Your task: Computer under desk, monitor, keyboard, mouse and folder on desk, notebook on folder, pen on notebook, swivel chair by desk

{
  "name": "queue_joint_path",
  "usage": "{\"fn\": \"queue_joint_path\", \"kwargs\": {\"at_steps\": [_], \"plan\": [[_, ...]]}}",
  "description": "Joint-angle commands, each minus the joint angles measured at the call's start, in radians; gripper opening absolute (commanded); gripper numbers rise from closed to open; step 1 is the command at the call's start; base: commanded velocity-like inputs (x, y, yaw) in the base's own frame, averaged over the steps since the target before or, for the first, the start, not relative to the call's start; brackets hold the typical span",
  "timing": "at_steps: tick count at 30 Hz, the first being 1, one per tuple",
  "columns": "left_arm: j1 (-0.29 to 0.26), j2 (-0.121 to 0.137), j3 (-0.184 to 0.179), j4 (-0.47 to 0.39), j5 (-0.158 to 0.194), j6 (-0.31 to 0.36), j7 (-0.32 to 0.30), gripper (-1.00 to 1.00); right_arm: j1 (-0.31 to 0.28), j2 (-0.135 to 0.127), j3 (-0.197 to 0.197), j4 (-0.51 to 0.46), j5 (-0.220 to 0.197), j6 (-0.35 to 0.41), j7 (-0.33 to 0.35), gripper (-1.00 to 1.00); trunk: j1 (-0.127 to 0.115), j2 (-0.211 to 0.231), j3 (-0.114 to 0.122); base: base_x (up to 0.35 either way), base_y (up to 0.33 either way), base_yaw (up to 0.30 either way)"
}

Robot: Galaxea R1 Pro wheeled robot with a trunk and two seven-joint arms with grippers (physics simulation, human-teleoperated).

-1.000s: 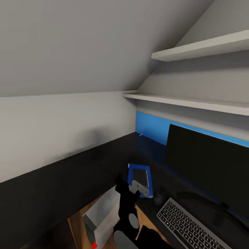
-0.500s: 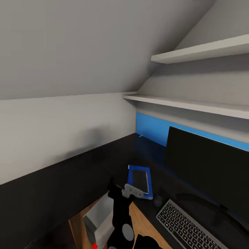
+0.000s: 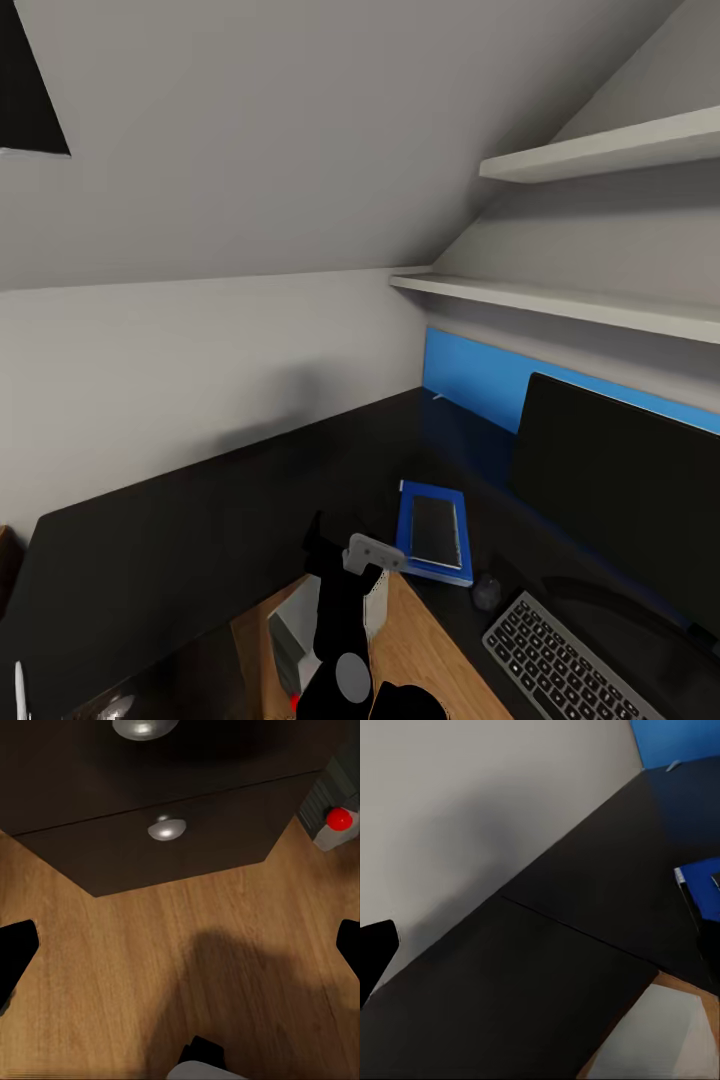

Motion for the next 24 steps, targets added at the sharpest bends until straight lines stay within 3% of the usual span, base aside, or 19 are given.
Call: {"fn": "queue_joint_path", "kwargs": {"at_steps": [1,9,15,24], "plan": [[-0.001,0.000,0.002,0.002,-0.005,-0.004,0.003,1.00,-0.001,0.004,0.002,0.008,-0.005,-0.005,-0.003,1.00,0.000,-0.001,-0.001,0.000,0.000,0.274],[-0.001,-0.004,0.002,0.002,-0.005,-0.002,0.002,1.00,-0.002,0.020,0.000,0.091,-0.003,-0.003,0.000,1.00,0.000,-0.001,-0.001,0.000,0.000,0.275],[-0.001,-0.005,0.002,0.002,-0.005,-0.002,0.002,1.00,-0.002,0.020,-0.001,0.165,0.040,-0.001,0.004,1.00,0.000,-0.001,-0.001,0.000,0.000,0.276],[-0.001,-0.005,0.002,0.002,-0.005,-0.002,0.002,1.00,-0.002,0.020,-0.001,0.210,0.054,-0.001,0.028,1.00,0.000,-0.001,-0.001,0.000,0.000,0.276]]}}
